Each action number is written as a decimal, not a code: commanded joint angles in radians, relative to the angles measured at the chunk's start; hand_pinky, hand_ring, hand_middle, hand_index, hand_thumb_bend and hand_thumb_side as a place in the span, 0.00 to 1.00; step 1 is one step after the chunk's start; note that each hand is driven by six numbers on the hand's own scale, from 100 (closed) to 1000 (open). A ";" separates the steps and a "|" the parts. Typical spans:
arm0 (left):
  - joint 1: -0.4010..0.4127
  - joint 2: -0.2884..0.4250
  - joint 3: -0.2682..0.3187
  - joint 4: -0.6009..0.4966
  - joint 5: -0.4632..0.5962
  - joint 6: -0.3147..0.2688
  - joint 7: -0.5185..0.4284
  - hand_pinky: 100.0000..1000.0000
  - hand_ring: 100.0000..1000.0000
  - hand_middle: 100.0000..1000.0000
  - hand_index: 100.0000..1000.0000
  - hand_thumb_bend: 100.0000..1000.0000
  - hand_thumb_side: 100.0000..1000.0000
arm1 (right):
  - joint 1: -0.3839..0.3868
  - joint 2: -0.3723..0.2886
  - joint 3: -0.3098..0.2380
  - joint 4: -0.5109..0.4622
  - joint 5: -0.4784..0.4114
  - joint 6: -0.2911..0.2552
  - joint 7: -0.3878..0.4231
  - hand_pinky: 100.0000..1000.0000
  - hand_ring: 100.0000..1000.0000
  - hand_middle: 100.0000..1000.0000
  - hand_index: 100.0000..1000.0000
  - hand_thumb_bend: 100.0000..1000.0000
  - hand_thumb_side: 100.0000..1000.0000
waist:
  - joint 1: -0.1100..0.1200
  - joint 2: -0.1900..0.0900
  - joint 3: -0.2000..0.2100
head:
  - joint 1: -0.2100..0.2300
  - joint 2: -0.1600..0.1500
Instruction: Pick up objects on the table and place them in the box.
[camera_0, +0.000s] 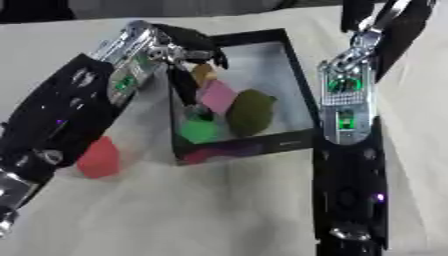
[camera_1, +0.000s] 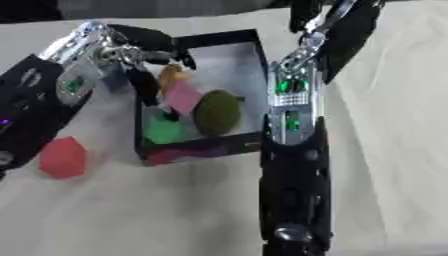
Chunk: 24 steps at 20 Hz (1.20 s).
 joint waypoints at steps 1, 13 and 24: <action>-0.012 0.029 0.052 -0.079 0.034 0.031 0.022 0.84 0.86 0.81 0.93 0.80 0.43 | -0.012 0.011 0.011 -0.015 -0.005 0.002 -0.004 0.80 0.71 0.71 0.80 0.00 0.71 | 0.002 -0.041 0.006 | -0.007 0.005; 0.020 0.174 0.246 -0.249 0.314 0.192 0.071 0.80 0.84 0.80 0.90 0.65 0.45 | -0.023 -0.012 -0.003 -0.012 -0.011 0.011 -0.017 0.80 0.71 0.71 0.80 0.00 0.70 | -0.007 -0.052 0.043 | -0.031 0.006; 0.104 0.325 0.297 -0.115 0.303 0.216 0.053 0.80 0.85 0.80 0.90 0.67 0.39 | -0.067 -0.028 -0.018 0.015 -0.010 0.030 -0.027 0.80 0.71 0.71 0.80 0.00 0.69 | -0.030 -0.042 0.071 | -0.031 0.006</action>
